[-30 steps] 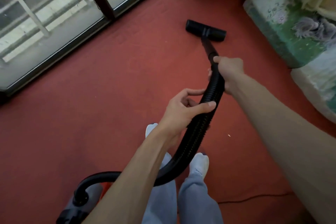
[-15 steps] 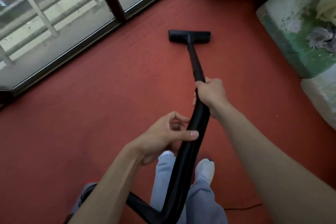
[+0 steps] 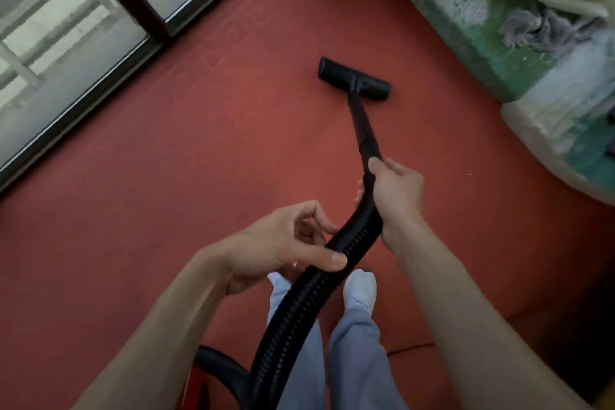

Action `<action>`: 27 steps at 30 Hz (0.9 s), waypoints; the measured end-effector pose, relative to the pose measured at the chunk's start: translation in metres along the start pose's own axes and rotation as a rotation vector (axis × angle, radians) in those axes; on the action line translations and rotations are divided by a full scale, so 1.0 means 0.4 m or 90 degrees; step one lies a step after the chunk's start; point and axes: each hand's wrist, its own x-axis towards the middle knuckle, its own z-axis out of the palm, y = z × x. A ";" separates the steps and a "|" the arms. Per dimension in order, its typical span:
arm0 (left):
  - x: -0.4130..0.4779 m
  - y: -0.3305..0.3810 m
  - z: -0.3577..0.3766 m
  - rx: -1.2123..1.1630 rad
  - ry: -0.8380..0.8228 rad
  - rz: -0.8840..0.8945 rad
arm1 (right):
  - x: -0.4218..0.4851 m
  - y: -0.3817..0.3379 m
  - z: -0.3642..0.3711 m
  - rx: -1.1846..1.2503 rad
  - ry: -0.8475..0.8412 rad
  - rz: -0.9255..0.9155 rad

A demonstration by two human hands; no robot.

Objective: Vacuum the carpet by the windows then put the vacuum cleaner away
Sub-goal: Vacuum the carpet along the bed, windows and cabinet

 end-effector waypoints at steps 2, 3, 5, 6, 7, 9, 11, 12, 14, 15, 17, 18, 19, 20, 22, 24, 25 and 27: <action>-0.003 0.002 0.039 0.042 -0.059 -0.040 | -0.038 0.043 -0.068 0.041 0.026 0.036; -0.002 0.006 0.063 0.063 -0.086 -0.059 | -0.054 0.066 -0.101 0.059 0.043 0.061; 0.000 0.015 0.111 0.109 -0.119 -0.093 | -0.080 0.109 -0.160 0.109 0.082 0.112; 0.001 0.019 0.134 0.137 -0.129 -0.109 | -0.091 0.128 -0.185 0.136 0.105 0.139; 0.003 0.023 0.158 0.165 -0.139 -0.125 | -0.100 0.149 -0.208 0.166 0.128 0.164; 0.004 0.029 0.202 0.216 -0.153 -0.150 | -0.117 0.185 -0.245 0.228 0.166 0.209; 0.003 0.030 0.238 0.262 -0.156 -0.166 | -0.140 0.207 -0.272 0.291 0.189 0.244; 0.003 0.029 0.253 0.285 -0.157 -0.172 | -0.151 0.215 -0.283 0.313 0.199 0.256; 0.002 0.019 0.282 0.321 -0.158 -0.183 | -0.167 0.240 -0.303 0.349 0.224 0.277; 0.001 0.010 0.294 0.332 -0.157 -0.185 | -0.173 0.257 -0.311 0.371 0.234 0.281; -0.001 -0.012 0.316 0.346 -0.155 -0.189 | -0.187 0.290 -0.327 0.406 0.238 0.297; -0.001 -0.021 0.325 0.352 -0.156 -0.190 | -0.193 0.305 -0.336 0.422 0.236 0.306; -0.005 -0.029 0.336 0.358 -0.161 -0.194 | -0.201 0.321 -0.346 0.438 0.236 0.312; -0.010 -0.036 0.348 0.363 -0.169 -0.200 | -0.214 0.334 -0.355 0.451 0.234 0.315; -0.022 -0.051 0.367 0.378 -0.190 -0.215 | -0.235 0.363 -0.369 0.462 0.223 0.315; -0.040 -0.067 0.380 0.394 -0.208 -0.233 | -0.262 0.388 -0.372 0.459 0.216 0.316; -0.051 -0.077 0.384 0.401 -0.213 -0.239 | -0.274 0.400 -0.370 0.460 0.213 0.315; -0.074 -0.094 0.392 0.414 -0.227 -0.246 | -0.301 0.420 -0.367 0.467 0.201 0.316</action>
